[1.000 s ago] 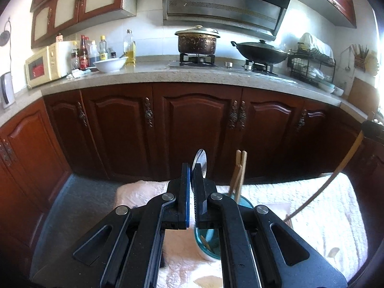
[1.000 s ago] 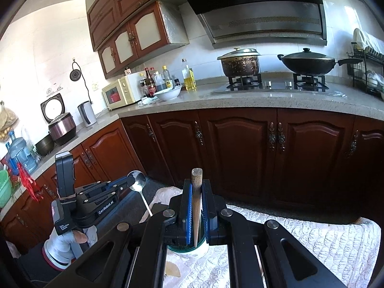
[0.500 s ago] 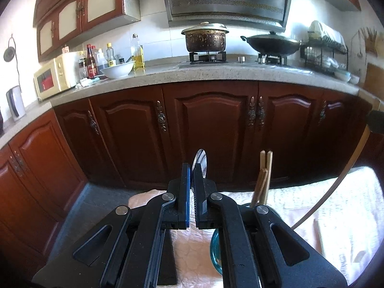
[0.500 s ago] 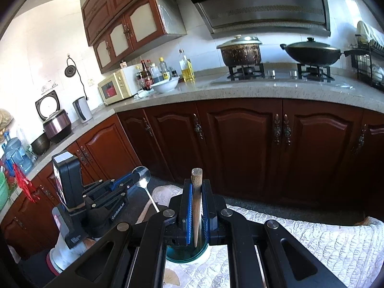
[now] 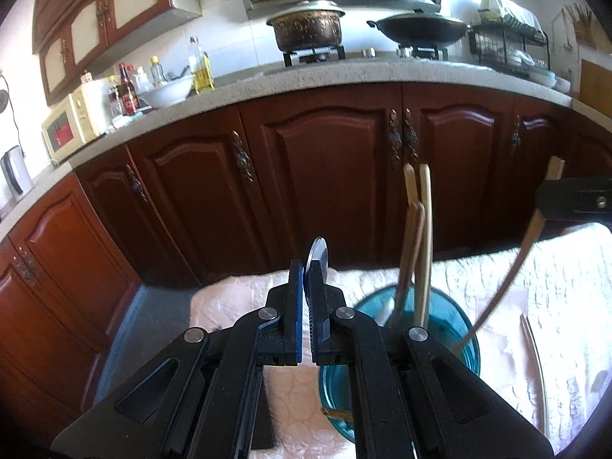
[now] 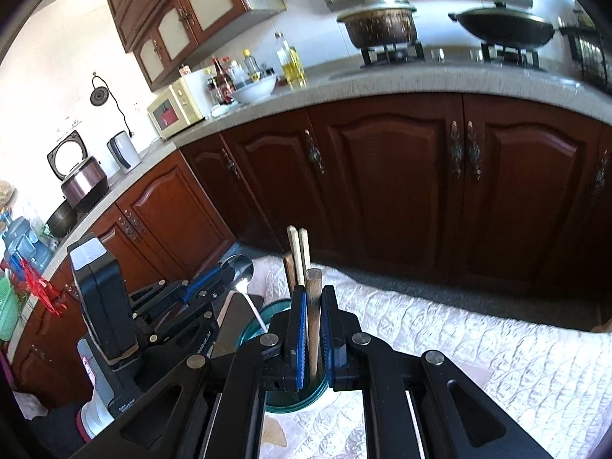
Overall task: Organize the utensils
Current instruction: 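Lower the spoon and chopstick into the holder and open both tools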
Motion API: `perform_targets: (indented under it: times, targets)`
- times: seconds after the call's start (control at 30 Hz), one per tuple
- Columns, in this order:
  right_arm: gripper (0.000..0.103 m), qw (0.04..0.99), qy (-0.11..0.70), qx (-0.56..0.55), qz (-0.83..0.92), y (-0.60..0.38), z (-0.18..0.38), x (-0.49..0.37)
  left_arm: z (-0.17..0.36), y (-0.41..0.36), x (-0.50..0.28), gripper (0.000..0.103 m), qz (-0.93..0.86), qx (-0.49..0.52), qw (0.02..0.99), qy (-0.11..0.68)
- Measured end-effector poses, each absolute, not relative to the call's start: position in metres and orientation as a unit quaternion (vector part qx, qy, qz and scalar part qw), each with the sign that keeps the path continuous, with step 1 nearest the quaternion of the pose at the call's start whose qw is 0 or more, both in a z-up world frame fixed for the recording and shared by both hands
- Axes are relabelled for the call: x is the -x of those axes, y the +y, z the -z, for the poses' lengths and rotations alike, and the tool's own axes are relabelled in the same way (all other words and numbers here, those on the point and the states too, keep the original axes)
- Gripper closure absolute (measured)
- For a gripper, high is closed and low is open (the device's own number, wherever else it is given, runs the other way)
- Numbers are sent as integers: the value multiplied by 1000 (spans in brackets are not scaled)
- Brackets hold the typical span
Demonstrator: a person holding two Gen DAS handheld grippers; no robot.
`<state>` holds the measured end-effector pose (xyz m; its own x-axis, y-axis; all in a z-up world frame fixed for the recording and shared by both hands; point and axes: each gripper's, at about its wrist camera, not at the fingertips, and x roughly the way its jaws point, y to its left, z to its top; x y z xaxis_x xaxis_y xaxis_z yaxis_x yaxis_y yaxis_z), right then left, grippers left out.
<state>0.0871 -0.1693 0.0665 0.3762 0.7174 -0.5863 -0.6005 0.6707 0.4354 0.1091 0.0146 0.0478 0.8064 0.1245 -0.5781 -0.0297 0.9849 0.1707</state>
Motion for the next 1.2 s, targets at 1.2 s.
perform_targets:
  times: [1.2]
  targets:
    - [78,814,417,-125,-385,-207,-43,-60,-69,24,-66,69,15,47,936,349]
